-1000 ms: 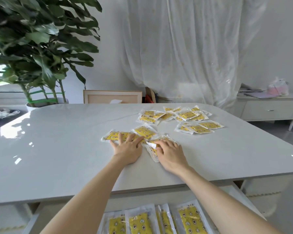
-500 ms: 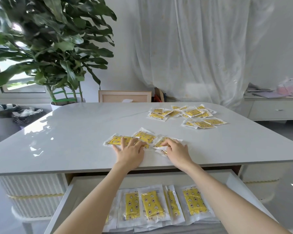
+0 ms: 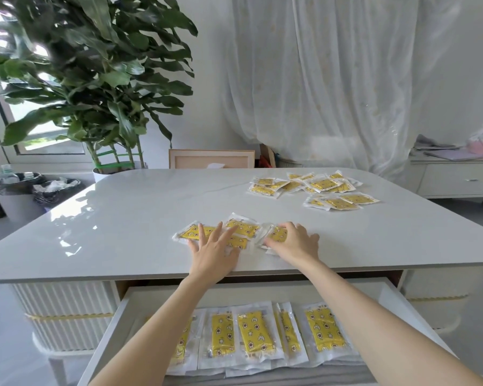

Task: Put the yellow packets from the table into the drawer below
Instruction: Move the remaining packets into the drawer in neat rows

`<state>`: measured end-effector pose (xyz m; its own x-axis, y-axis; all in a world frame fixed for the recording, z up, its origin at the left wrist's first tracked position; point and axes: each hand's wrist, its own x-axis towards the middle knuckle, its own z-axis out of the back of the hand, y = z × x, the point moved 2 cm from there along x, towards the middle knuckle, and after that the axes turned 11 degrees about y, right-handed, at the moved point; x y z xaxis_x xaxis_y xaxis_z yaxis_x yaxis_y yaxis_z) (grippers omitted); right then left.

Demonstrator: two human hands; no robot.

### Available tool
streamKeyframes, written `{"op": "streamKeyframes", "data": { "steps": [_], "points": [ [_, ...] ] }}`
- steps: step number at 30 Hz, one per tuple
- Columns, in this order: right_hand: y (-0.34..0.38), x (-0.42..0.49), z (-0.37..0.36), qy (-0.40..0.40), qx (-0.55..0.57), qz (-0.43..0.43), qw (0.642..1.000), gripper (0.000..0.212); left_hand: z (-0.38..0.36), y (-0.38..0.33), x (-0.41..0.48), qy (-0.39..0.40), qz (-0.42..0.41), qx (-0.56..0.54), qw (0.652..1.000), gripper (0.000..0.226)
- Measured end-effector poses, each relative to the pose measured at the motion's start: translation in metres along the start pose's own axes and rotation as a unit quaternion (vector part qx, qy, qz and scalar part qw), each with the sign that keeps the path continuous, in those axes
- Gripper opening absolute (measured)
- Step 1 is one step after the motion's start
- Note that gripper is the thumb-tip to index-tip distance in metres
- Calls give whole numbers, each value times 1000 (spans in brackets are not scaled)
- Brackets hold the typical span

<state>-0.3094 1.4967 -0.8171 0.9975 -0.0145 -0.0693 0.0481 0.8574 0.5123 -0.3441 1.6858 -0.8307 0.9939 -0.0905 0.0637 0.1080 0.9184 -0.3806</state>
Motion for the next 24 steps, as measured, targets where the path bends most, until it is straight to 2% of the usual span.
{"op": "streamKeyframes", "data": {
  "steps": [4, 8, 13, 17, 20, 24],
  "points": [
    [7, 3, -2, -16, 85, 57, 995, 47, -1, 1, 2, -3, 11, -12, 1000, 59],
    [14, 0, 4, -46, 201, 73, 976, 51, -1, 2, 3, -1, 14, -10, 1000, 59],
    [18, -1, 11, -69, 320, 18, 945, 54, -2, 2, 5, 0, 20, 3, 1000, 58],
    [18, 3, 20, -56, 456, -42, 887, 52, -2, 2, 4, 3, 20, 4, 1000, 58],
    [15, 5, 26, -51, 475, -63, 876, 53, -1, 2, 4, 3, 21, 3, 1000, 57],
    [5, 4, 36, -56, 456, -82, 884, 55, -1, 3, 5, 5, 22, 11, 1000, 56]
  ]
}}
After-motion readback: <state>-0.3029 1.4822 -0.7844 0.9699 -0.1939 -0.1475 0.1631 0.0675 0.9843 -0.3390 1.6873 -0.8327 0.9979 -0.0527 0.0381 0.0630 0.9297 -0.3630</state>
